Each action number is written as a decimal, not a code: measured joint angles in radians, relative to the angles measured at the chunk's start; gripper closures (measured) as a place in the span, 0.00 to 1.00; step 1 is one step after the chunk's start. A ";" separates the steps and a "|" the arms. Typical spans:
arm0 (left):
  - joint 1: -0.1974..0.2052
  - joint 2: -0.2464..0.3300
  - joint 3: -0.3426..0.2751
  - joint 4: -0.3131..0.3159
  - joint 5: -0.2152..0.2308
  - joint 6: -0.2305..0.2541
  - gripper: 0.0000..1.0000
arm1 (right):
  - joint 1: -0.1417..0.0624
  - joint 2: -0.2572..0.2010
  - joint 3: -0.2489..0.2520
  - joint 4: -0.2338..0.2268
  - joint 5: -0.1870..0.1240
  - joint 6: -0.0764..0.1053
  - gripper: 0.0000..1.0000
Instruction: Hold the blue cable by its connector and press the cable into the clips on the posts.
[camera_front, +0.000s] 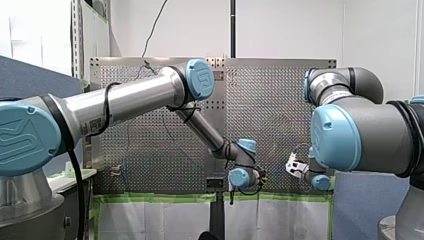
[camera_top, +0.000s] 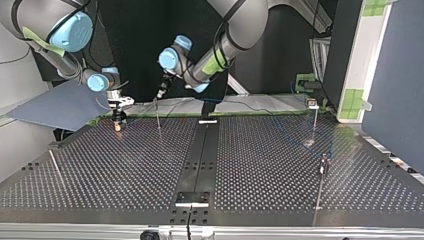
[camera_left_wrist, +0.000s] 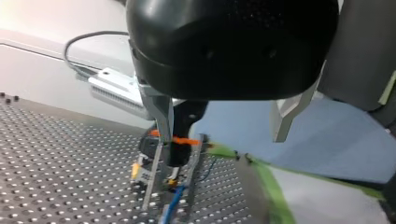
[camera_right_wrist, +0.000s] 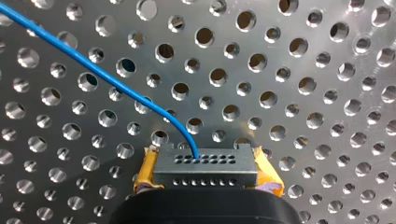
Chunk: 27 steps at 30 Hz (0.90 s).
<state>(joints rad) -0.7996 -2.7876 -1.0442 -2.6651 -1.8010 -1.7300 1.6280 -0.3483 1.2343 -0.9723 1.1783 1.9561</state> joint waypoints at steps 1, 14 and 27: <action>-0.001 -0.001 0.007 0.001 -0.007 0.003 0.00 | 0.000 0.000 0.000 0.000 0.000 0.000 1.00; -0.004 -0.001 0.020 -0.002 -0.029 0.024 0.00 | 0.001 0.001 0.000 -0.002 -0.002 0.000 1.00; -0.005 -0.001 0.020 -0.001 -0.028 0.023 0.00 | 0.001 0.001 0.000 -0.001 -0.002 0.003 1.00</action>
<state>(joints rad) -0.8042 -2.7882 -1.0243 -2.6660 -1.8292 -1.7072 1.6288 -0.3477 1.2343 -0.9735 1.1766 1.9587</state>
